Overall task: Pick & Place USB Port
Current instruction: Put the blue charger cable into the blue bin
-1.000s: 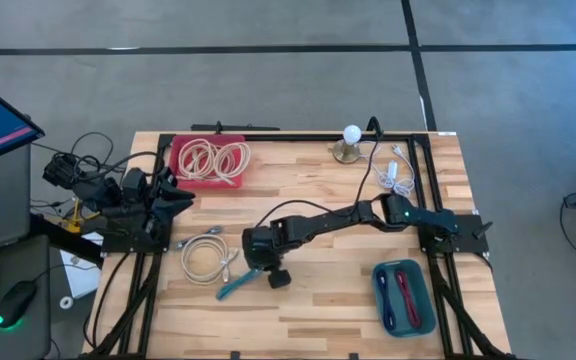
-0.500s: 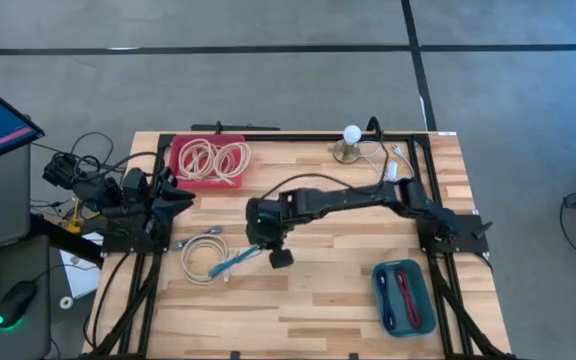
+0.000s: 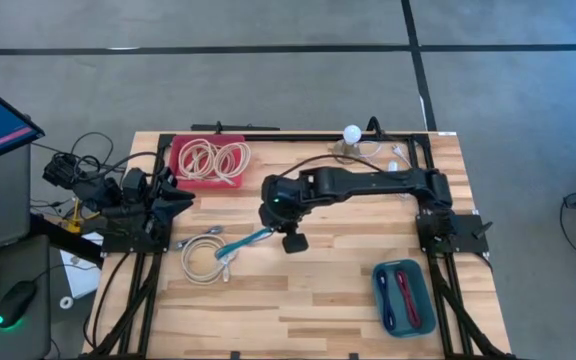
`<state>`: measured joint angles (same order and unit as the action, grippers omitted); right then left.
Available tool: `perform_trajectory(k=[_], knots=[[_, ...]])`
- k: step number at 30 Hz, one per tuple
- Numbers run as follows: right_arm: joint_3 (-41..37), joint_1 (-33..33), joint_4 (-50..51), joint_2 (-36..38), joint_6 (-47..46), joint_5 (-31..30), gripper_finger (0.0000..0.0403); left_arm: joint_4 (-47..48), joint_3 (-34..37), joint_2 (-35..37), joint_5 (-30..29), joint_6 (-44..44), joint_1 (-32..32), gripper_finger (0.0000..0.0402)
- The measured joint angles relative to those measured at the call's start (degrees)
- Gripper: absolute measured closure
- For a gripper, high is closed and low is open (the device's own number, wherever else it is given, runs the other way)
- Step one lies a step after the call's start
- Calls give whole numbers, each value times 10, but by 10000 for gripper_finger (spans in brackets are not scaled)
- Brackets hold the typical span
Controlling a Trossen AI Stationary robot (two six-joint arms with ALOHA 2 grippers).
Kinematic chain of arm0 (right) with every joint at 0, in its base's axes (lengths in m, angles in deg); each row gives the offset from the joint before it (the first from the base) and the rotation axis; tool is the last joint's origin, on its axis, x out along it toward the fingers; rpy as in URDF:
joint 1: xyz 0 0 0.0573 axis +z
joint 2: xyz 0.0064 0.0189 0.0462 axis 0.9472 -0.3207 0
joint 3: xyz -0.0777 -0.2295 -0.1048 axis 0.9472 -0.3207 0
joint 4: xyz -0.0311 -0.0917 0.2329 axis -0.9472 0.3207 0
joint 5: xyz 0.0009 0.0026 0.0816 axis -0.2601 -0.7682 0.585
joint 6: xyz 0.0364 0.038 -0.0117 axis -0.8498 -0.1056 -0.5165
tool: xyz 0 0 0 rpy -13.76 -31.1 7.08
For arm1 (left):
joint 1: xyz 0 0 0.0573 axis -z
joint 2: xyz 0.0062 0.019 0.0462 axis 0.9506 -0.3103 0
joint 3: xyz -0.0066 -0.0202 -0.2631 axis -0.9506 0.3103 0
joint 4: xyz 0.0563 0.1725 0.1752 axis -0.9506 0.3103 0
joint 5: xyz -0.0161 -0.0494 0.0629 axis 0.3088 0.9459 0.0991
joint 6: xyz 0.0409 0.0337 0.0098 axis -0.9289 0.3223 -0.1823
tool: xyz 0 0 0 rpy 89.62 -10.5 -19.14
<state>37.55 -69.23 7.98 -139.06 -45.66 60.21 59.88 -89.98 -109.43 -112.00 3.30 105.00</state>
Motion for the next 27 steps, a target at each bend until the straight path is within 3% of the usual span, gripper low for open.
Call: perform_trajectory(k=[12, 20, 27], knots=[[-1, 29, 145, 82, -21, -73, 398, 0, 0, 0, 0, -2, 0, 316], [-1, 47, 249, 157, -94, -120, 398, 2, 0, 0, 0, -2, 0, 316], [-62, 72, 278, 255, -206, -166, 398, 2, 0, 0, 0, -2, 0, 316]])
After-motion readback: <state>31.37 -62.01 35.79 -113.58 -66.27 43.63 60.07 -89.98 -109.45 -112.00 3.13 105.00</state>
